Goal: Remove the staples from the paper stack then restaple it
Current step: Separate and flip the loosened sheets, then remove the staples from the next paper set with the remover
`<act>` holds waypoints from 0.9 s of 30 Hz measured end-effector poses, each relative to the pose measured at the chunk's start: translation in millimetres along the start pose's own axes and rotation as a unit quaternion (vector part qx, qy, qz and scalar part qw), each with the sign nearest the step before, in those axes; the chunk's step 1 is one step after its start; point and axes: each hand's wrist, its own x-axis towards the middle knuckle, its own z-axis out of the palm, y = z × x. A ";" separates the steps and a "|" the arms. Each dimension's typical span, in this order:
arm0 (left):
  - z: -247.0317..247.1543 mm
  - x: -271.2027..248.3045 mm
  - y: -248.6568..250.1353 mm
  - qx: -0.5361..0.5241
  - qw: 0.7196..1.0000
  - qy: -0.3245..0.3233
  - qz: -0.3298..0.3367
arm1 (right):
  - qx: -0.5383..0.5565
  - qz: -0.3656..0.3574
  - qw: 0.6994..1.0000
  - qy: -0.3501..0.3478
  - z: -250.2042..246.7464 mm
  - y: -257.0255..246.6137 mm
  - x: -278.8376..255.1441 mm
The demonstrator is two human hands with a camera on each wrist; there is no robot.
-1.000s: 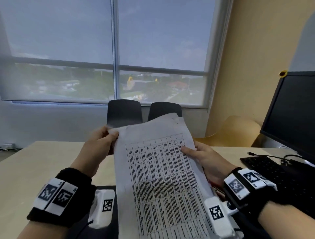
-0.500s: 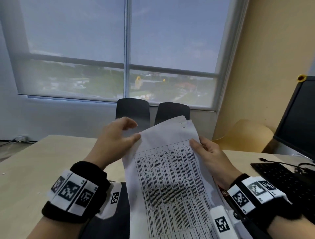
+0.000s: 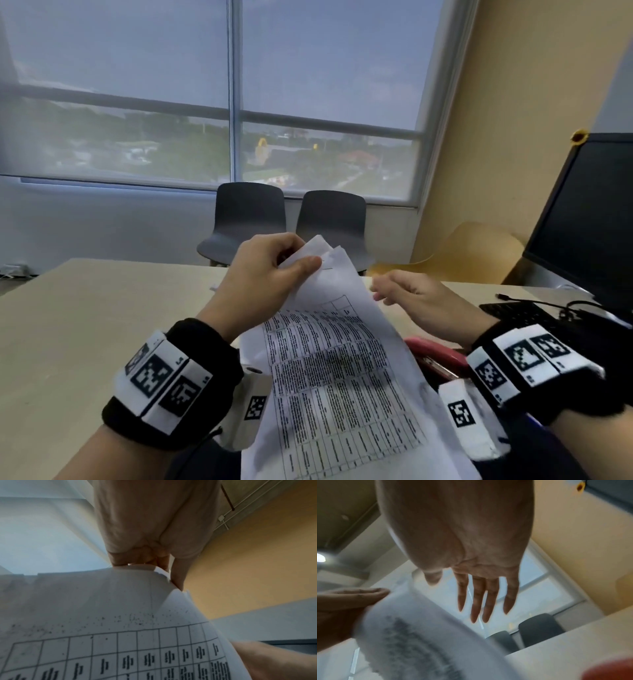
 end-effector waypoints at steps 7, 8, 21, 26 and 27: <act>12.8 -0.2 -3.8 -0.005 1.000 -0.022 -0.007 | -0.338 0.224 0.903 -0.141 -15.3 69.2 -19.4; 14.3 -0.3 -4.7 -0.004 1.000 -0.025 -0.009 | -0.336 0.224 0.903 -0.146 -15.0 73.8 -21.3; 18.2 -4.7 -11.4 0.024 0.994 -0.100 -0.045 | 0.255 0.138 0.954 0.071 -22.4 52.3 -20.0; 20.1 -4.7 -10.6 0.003 0.995 -0.075 -0.062 | 0.463 0.031 0.884 0.054 -19.4 4.6 -17.2; 20.4 -5.0 -9.7 0.001 0.995 -0.068 -0.066 | 0.488 0.012 0.871 0.051 -17.5 -3.6 -16.3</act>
